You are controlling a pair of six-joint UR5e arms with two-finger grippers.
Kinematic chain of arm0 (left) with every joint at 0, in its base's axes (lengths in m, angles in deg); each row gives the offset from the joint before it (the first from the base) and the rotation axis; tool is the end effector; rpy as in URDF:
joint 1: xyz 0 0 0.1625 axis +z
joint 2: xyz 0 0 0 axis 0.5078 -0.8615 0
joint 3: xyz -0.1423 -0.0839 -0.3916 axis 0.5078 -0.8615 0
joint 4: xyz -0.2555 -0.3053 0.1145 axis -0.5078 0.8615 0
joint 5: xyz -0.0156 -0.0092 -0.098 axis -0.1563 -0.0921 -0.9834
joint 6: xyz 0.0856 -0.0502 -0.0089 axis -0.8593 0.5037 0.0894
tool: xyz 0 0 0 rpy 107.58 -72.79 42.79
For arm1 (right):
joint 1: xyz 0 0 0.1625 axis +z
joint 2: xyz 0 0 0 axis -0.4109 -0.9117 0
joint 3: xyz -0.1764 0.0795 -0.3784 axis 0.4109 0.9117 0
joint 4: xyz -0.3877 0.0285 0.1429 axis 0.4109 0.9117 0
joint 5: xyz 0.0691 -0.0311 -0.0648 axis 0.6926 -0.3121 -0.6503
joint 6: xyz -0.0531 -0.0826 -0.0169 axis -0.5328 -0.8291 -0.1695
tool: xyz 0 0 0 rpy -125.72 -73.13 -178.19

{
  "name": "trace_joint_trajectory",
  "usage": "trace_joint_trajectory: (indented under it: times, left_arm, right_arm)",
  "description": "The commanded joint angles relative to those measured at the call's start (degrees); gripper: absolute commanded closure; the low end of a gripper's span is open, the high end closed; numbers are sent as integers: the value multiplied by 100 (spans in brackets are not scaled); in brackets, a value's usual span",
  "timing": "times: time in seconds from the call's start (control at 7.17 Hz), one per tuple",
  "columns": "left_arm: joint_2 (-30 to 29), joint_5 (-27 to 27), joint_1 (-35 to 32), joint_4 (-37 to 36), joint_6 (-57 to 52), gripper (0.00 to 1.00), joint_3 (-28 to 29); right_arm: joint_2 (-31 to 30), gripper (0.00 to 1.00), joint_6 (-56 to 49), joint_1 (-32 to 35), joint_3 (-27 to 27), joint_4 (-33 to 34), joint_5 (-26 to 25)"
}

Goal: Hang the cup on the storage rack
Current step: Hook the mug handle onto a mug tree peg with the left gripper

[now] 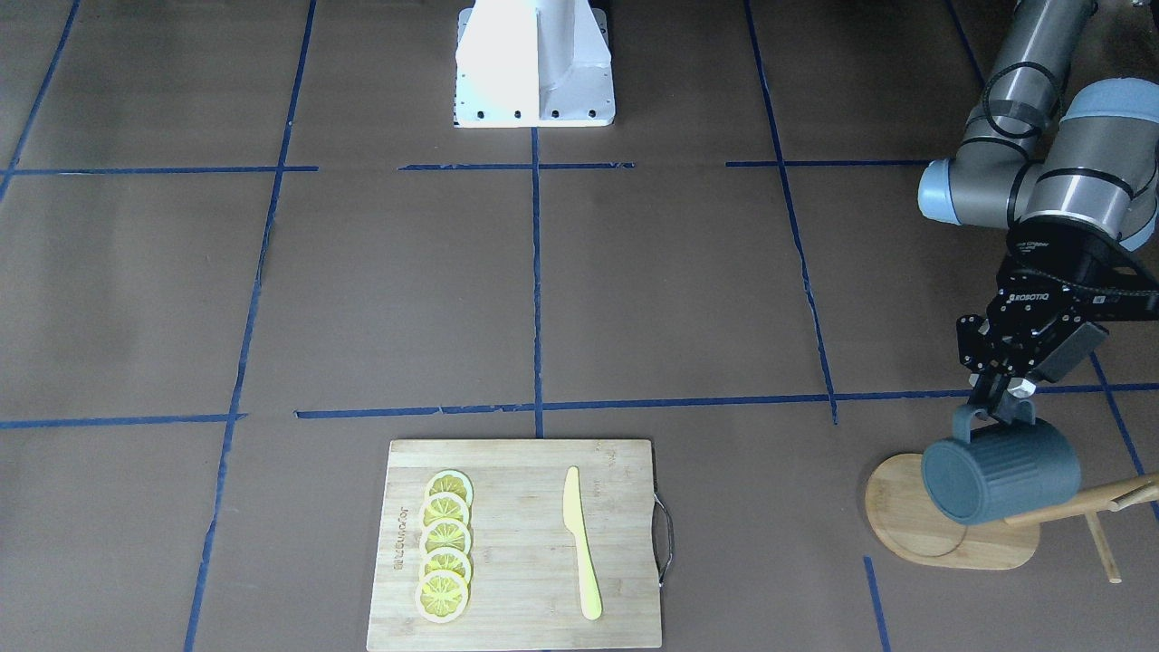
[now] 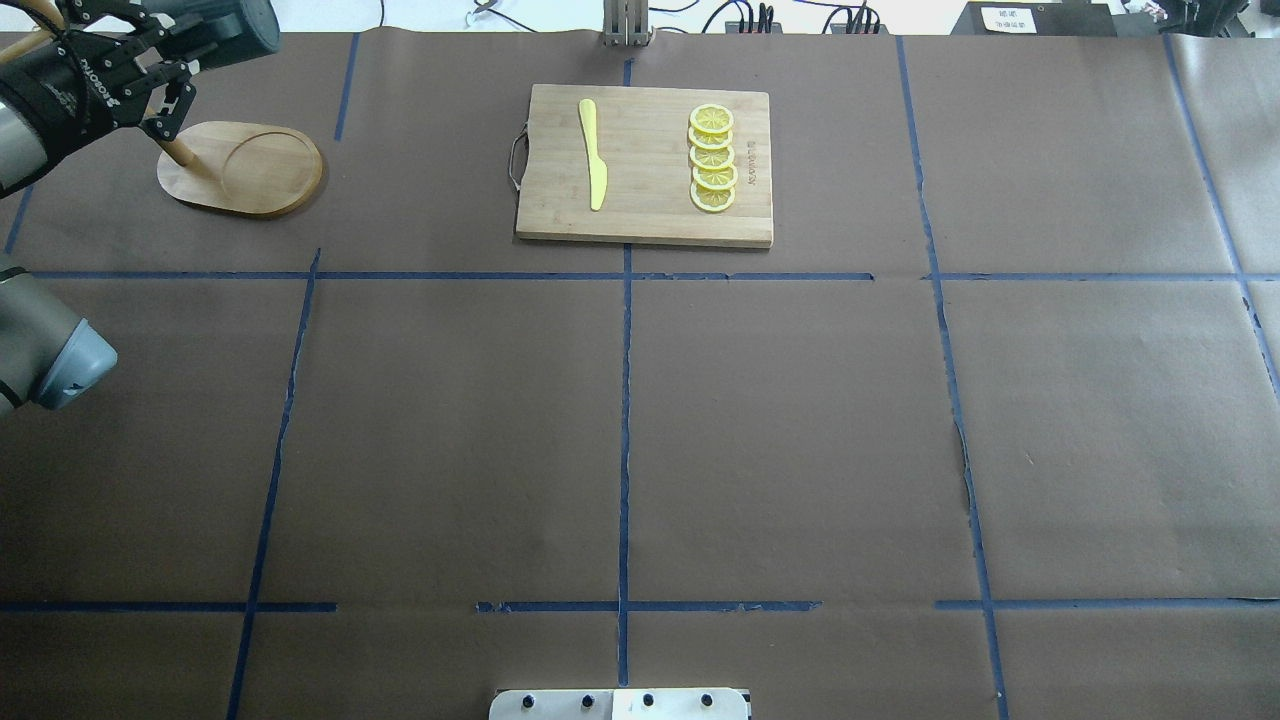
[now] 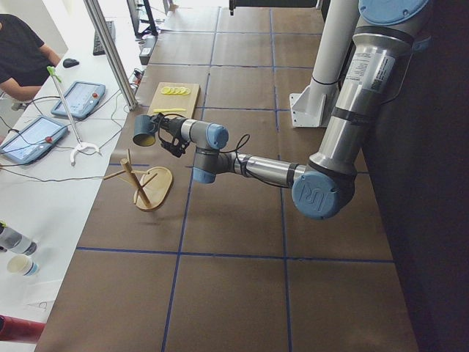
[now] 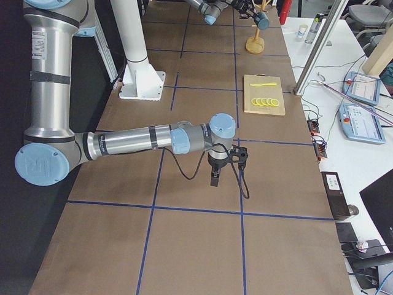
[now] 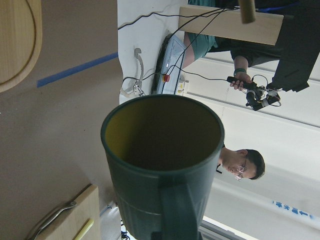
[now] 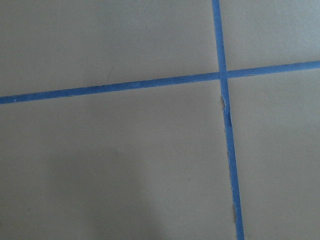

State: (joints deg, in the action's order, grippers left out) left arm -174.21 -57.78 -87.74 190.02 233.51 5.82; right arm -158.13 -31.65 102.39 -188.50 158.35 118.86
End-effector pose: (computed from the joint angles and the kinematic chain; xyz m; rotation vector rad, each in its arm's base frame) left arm 0.2079 -0.5778 0.4183 -0.0226 1.9971 -1.4902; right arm -0.0294 -0.4651 0.5774 -0.0385 -0.7502 0.1200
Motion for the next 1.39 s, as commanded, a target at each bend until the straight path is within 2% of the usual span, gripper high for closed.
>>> trace_joint_trajectory:
  times: [0.0, 0.28, 0.84, 1.12, 1.25]
  left_arm:
    - [-93, 598, -17, 2, 603, 100, 93]
    - [-180, 687, -69, 2, 604, 100, 409]
    - [-138, 679, -158, 107, 718, 100, 472]
    - [-93, 652, -158, 754, 885, 99, 987]
    - [-93, 635, -158, 818, 885, 98, 1069]
  right_arm:
    - [2, 0, 0, 0, -4, 0, 0]
    - [2, 0, 0, 0, -13, 0, 0]
    - [-7, 0, -9, 0, -21, -9, 0]
    - [-7, 0, -9, 0, -21, -9, 0]
    - [-7, 0, -9, 0, -30, -9, 0]
